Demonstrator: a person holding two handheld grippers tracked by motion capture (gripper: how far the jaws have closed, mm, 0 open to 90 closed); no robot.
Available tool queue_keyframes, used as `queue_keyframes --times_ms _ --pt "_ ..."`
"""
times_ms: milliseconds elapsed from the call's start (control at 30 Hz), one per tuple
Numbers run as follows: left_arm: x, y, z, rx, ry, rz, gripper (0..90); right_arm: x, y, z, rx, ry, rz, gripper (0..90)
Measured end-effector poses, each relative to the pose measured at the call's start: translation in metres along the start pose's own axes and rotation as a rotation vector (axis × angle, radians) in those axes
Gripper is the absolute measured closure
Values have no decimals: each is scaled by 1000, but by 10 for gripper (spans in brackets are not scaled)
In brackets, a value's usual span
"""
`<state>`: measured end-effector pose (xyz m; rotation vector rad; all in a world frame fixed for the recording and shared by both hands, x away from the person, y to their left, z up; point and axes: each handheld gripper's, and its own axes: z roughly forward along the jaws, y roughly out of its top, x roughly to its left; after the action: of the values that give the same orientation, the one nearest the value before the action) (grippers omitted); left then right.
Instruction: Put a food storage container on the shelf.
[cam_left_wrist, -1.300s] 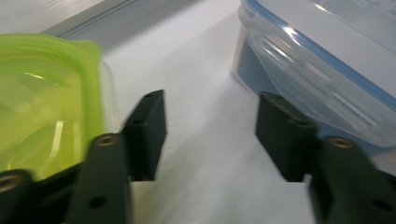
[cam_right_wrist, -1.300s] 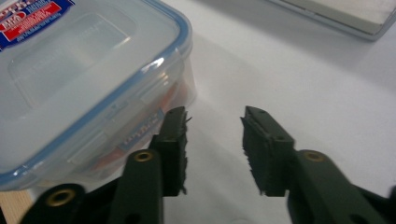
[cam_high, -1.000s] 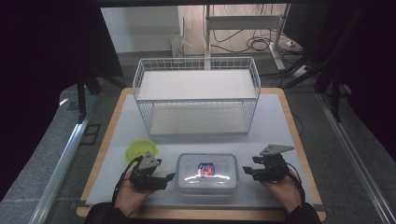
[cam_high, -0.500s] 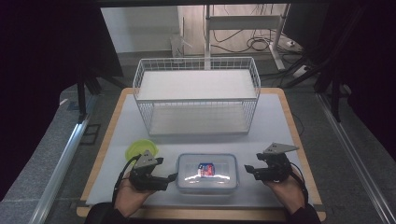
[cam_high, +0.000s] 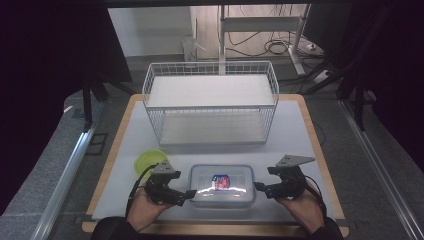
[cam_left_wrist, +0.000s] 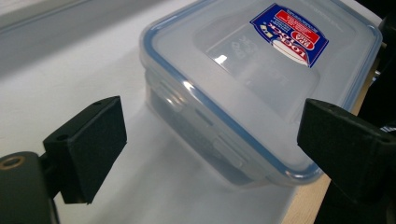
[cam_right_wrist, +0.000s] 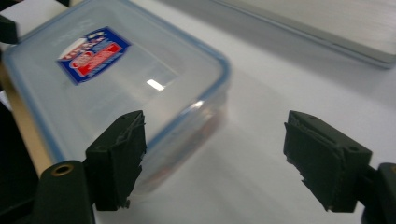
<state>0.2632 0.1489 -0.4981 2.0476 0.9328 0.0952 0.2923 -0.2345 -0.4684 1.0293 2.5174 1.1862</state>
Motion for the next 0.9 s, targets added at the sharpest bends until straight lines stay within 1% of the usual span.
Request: queue_keyframes --times_ms 100,133,167,200,233,267,300,333,367,400,433,467,533,567,600,633,667,733,767,800,833,867,900 --pt "4 2 6 14 -39 -24 68 4 1 5 11 43 11 185" --pt "4 2 6 14 -39 -24 56 5 1 6 18 56 17 180" --pt "7 3 12 27 -82 -45 40 5 1 9 24 72 24 172" --pt "8 3 14 32 -99 -52 30 5 1 11 34 90 28 164" --pt "9 3 17 38 -112 -57 26 6 1 14 48 106 40 158" --pt "9 3 17 38 -112 -57 19 6 1 17 60 123 48 154" --pt "9 3 21 41 -143 -68 19 6 0 20 69 139 54 149" --pt "9 3 21 41 -143 -68 16 6 0 23 73 162 64 147" --pt "9 3 23 43 -157 -73 16 6 0 23 73 162 64 147" --pt "10 4 25 47 -176 -82 15 5 0 25 77 189 79 147" --pt "10 4 29 56 -204 -95 14 4 0 31 89 241 103 137" --pt "11 4 31 60 -209 -102 0 3 0 34 98 256 120 125" --pt "13 3 32 57 -215 -108 0 0 -1 37 107 283 147 130" --pt "15 3 32 62 -234 -124 0 -2 -1 39 111 306 162 125" --pt "16 2 33 63 -241 -135 0 -3 -2 40 114 315 175 119" --pt "16 2 33 63 -244 -139 0 -3 -2 41 117 320 185 119" --pt "15 2 33 65 -241 -134 0 -4 -2 41 121 322 188 128" --pt "14 2 32 68 -235 -129 9 -3 -1 38 125 317 189 166" --pt "11 3 28 73 -217 -116 21 -3 -1 37 132 318 196 179" --pt "10 2 25 65 -211 -113 43 -3 -2 36 134 322 208 190" --pt "11 1 23 62 -215 -121 69 -4 -3 36 135 327 219 208" --pt "13 0 21 45 -222 -132 104 -5 -3 34 134 335 225 229" --pt "15 -2 19 35 -238 -148 144 -5 -4 33 135 339 232 251"
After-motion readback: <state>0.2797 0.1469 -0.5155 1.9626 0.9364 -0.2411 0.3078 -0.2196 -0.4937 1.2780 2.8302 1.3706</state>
